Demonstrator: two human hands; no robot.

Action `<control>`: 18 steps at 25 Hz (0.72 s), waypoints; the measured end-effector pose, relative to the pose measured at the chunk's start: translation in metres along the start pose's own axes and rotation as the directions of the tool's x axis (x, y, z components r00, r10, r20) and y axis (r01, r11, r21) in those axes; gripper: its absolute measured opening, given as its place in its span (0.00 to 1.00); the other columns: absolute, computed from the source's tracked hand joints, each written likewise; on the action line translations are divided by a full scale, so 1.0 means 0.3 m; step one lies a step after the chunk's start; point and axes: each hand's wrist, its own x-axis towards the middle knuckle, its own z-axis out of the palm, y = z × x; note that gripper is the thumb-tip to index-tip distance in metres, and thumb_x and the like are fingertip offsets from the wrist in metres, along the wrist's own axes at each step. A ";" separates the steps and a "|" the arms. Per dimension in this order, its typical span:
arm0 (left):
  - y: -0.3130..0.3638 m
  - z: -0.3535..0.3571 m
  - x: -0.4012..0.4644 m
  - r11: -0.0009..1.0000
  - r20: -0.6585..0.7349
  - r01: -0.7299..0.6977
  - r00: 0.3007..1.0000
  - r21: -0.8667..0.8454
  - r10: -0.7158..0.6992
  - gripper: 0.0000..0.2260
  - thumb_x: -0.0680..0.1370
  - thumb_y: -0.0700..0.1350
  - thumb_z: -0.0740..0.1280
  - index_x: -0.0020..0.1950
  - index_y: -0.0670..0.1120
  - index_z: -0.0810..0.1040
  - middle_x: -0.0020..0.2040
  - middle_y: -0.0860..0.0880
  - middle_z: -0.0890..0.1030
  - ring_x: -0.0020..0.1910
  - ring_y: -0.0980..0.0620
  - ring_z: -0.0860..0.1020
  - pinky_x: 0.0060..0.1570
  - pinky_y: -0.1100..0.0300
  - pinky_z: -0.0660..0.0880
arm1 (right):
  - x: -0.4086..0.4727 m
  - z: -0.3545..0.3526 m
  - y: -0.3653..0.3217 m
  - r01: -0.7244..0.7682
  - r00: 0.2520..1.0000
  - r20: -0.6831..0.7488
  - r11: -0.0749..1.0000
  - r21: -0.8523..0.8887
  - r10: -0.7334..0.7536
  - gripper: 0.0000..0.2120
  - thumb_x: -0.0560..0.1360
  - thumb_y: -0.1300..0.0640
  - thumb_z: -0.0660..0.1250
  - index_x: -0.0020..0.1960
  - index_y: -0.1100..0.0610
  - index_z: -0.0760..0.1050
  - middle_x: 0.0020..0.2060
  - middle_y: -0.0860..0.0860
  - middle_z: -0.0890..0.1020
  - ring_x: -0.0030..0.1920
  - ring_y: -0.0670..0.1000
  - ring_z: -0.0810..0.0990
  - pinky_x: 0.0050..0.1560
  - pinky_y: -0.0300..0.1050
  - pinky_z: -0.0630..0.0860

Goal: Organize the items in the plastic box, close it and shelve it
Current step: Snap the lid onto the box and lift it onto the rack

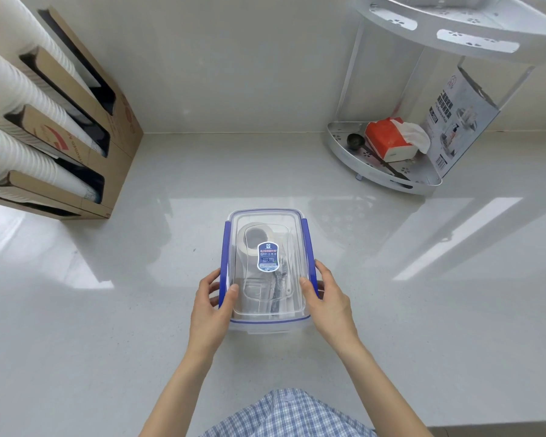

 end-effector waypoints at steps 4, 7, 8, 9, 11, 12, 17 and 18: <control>0.018 -0.016 0.007 0.990 0.093 0.098 0.992 -0.103 -0.088 0.19 0.74 0.47 0.63 0.64 0.52 0.65 0.56 0.45 0.75 0.51 0.48 0.75 0.44 0.60 0.73 | 0.000 -0.021 -0.002 -0.088 0.994 0.070 0.995 0.034 0.086 0.28 0.76 0.50 0.62 0.72 0.55 0.57 0.55 0.53 0.74 0.50 0.48 0.72 0.50 0.41 0.71; 0.025 -0.021 0.014 0.984 0.108 0.115 0.989 -0.133 -0.101 0.18 0.74 0.45 0.65 0.62 0.52 0.66 0.57 0.44 0.76 0.51 0.47 0.75 0.48 0.55 0.73 | -0.004 -0.028 0.006 -0.050 0.997 0.069 0.997 0.052 0.046 0.25 0.75 0.53 0.64 0.70 0.57 0.63 0.57 0.53 0.76 0.53 0.50 0.75 0.55 0.44 0.74; 0.033 -0.019 0.014 0.985 0.113 0.108 0.989 -0.135 -0.093 0.17 0.74 0.44 0.65 0.62 0.52 0.66 0.56 0.44 0.76 0.50 0.47 0.76 0.46 0.57 0.72 | -0.002 -0.033 0.005 -0.031 0.998 0.063 0.998 0.062 0.028 0.24 0.75 0.54 0.64 0.69 0.57 0.65 0.58 0.53 0.77 0.55 0.51 0.76 0.57 0.45 0.74; 0.041 -0.015 0.014 0.986 0.119 0.099 0.989 -0.133 -0.083 0.18 0.74 0.44 0.65 0.62 0.51 0.66 0.55 0.44 0.76 0.48 0.48 0.76 0.43 0.59 0.72 | 0.002 -0.041 0.000 -0.012 0.998 0.054 0.997 0.072 0.008 0.22 0.75 0.54 0.64 0.68 0.57 0.67 0.58 0.53 0.78 0.57 0.52 0.77 0.59 0.45 0.74; 0.074 0.000 0.009 0.989 0.134 0.075 0.989 -0.125 -0.058 0.19 0.74 0.44 0.65 0.63 0.48 0.65 0.53 0.44 0.76 0.44 0.51 0.75 0.39 0.62 0.70 | 0.012 -0.069 -0.017 0.033 0.999 0.037 0.995 0.097 -0.037 0.19 0.75 0.56 0.63 0.65 0.57 0.70 0.56 0.52 0.80 0.56 0.53 0.78 0.59 0.44 0.74; 0.093 0.010 0.007 0.990 0.141 0.065 0.989 -0.124 -0.048 0.20 0.74 0.44 0.65 0.63 0.48 0.65 0.53 0.44 0.76 0.43 0.52 0.75 0.38 0.63 0.70 | 0.018 -0.088 -0.028 0.058 0.998 0.024 0.993 0.105 -0.061 0.18 0.75 0.56 0.63 0.64 0.57 0.72 0.54 0.52 0.81 0.55 0.53 0.79 0.58 0.44 0.74; 0.228 0.048 0.027 0.987 0.182 0.006 0.983 -0.162 0.024 0.23 0.71 0.45 0.69 0.62 0.49 0.64 0.55 0.43 0.77 0.47 0.49 0.78 0.44 0.59 0.75 | 0.071 -0.210 -0.119 0.205 0.978 -0.075 0.970 0.130 -0.197 0.09 0.75 0.57 0.62 0.54 0.55 0.77 0.50 0.62 0.82 0.50 0.62 0.79 0.58 0.56 0.75; 0.266 0.059 0.033 0.986 0.199 -0.014 0.979 -0.168 0.048 0.23 0.71 0.46 0.69 0.62 0.49 0.64 0.55 0.43 0.77 0.48 0.48 0.78 0.46 0.57 0.75 | 0.083 -0.240 -0.147 0.232 0.971 -0.096 0.963 0.134 -0.221 0.09 0.75 0.57 0.62 0.53 0.54 0.77 0.50 0.63 0.81 0.49 0.63 0.78 0.56 0.55 0.75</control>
